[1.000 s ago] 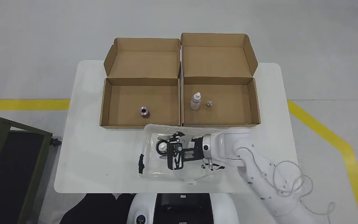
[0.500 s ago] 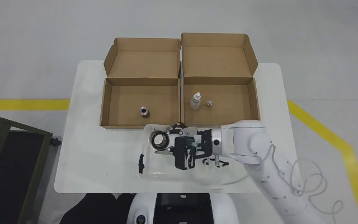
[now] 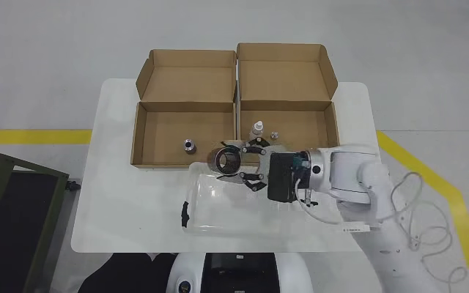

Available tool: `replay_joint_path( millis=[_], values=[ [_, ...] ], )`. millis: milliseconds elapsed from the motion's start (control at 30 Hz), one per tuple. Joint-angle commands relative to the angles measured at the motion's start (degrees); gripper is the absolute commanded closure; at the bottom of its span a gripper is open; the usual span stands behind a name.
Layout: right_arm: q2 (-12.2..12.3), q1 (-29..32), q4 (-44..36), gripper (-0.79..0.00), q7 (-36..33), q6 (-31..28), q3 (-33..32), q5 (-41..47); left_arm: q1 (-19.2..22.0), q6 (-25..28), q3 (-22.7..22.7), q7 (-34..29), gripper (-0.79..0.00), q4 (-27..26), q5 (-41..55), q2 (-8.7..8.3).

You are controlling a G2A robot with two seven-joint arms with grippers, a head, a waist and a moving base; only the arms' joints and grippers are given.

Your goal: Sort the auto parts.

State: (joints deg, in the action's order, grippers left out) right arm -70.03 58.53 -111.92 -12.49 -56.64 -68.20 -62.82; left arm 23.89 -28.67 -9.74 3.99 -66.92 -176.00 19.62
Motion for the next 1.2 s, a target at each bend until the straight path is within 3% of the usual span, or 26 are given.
replay_joint_path(
  millis=[0,633,1167],
  values=[
    [0.2,0.4,-0.5,0.000,0.6,0.1,-1.4,0.8,0.0,0.0,0.0,0.0,-0.785,0.0,0.0,0.00],
    [1.7,1.5,1.5,0.000,6.3,-1.4,-7.2,6.6,0.0,0.0,0.0,0.0,-0.785,0.0,0.0,0.00],
    [0.8,-5.5,7.2,0.000,2.1,0.9,4.5,4.4,0.0,0.0,0.0,0.0,-0.785,0.0,0.0,0.00]
  ],
)
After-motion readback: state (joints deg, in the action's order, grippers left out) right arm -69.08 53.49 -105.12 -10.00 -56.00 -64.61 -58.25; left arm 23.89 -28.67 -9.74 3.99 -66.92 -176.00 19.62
